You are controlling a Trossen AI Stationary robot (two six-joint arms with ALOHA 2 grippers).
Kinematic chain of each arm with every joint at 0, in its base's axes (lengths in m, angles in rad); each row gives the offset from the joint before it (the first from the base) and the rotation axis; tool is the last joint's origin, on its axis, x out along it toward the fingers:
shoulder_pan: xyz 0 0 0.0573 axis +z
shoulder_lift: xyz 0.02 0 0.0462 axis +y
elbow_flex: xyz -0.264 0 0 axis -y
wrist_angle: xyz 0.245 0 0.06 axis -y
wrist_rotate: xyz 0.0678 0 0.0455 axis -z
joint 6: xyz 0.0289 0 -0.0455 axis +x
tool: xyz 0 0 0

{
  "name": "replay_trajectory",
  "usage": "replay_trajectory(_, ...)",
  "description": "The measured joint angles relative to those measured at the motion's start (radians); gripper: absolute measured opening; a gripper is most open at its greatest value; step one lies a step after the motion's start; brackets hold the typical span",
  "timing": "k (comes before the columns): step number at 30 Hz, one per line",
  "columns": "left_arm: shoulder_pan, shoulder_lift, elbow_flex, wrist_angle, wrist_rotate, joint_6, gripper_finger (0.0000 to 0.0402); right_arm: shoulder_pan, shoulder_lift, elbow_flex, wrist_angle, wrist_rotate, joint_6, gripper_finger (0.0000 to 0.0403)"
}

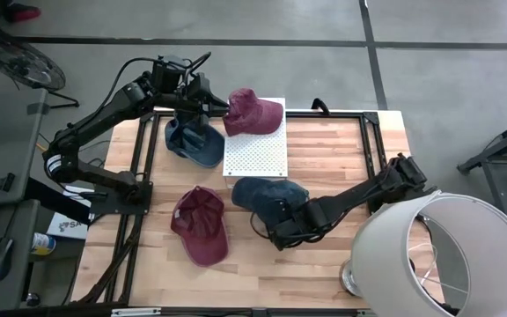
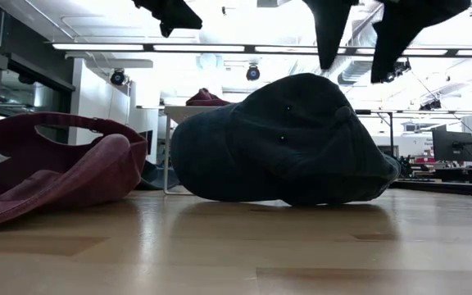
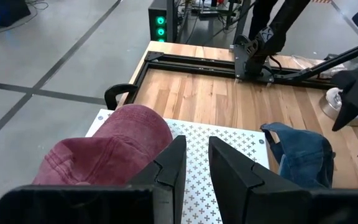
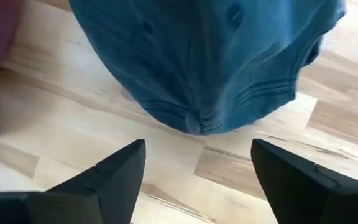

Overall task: Pick & Place hat
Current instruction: Put the bottom blue cap on the shelf

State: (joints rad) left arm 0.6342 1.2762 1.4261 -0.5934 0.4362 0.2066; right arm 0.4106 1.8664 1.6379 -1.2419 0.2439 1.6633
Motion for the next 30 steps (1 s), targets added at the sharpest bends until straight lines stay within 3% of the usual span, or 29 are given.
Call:
replay_trajectory(21, 0.0, 0.0, 0.0, 0.0, -0.002, 0.009, 0.0069, -0.051, 0.135, 0.0, 0.009, -0.04, 0.006, 0.0287)
replay_trajectory(30, 0.0, 0.0, 0.0, 0.0, -0.002, 0.009, 0.0069, -0.057, 0.135, 0.0, 0.008, -0.044, -0.011, 0.0217)
